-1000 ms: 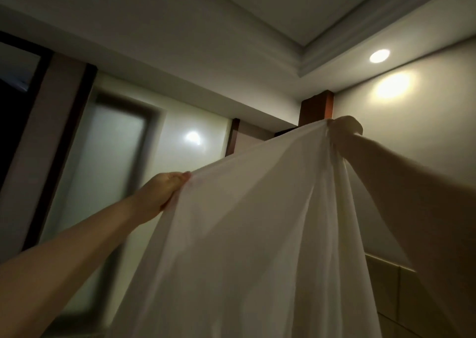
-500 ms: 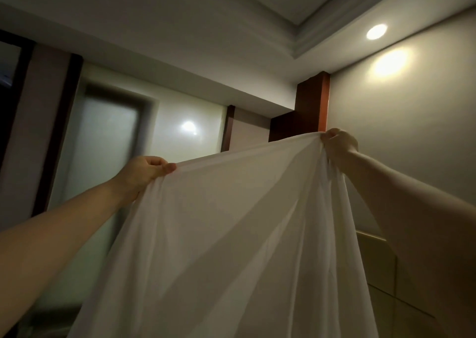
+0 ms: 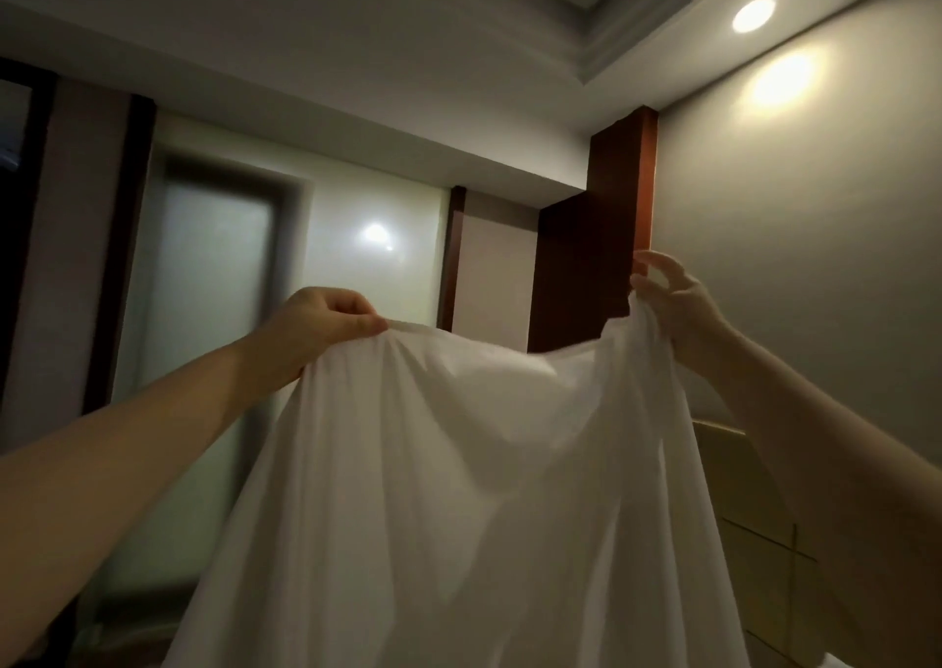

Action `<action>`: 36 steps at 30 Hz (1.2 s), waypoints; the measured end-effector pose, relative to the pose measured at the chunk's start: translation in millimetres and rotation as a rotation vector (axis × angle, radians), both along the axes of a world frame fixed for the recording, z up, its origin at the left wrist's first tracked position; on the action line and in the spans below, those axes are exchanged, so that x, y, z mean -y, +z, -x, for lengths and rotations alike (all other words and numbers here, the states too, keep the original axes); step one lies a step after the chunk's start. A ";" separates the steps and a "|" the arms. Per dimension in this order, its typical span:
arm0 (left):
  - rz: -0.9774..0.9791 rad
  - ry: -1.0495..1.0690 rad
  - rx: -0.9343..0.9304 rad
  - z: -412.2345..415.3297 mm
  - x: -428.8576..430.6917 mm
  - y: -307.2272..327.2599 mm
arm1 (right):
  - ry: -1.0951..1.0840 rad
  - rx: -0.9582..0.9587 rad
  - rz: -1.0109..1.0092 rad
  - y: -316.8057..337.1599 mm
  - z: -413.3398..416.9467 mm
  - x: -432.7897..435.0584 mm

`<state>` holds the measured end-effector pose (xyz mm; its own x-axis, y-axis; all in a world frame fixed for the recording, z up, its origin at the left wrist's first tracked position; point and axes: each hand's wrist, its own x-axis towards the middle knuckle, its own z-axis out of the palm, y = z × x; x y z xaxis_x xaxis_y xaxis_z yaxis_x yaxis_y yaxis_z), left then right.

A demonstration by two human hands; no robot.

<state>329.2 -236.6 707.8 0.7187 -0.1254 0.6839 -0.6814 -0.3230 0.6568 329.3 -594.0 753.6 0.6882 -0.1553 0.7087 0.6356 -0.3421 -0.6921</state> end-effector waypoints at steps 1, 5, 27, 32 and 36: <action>-0.047 -0.009 0.012 3.9 7.9 1.9 | 0.095 -0.002 -0.016 -8.4 12.0 -14.9; -0.291 -0.040 0.061 20.7 47.2 5.3 | 0.245 -0.212 0.301 -48.5 44.2 -93.2; -0.309 -0.159 -0.172 35.2 13.4 -41.7 | 0.106 -0.240 0.362 -95.6 43.4 -167.1; 0.003 -0.310 -0.353 27.9 -3.3 -46.9 | -0.001 -0.207 0.243 -52.9 25.0 -141.5; 0.064 -0.320 -0.332 23.4 2.0 -38.2 | -0.039 -0.149 0.233 -10.5 26.8 -136.0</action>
<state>305.7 -238.6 669.5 0.8323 -0.3412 0.4368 -0.4895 -0.0826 0.8681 302.5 -458.0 743.1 0.7842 -0.0280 0.6199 0.5160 -0.5254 -0.6765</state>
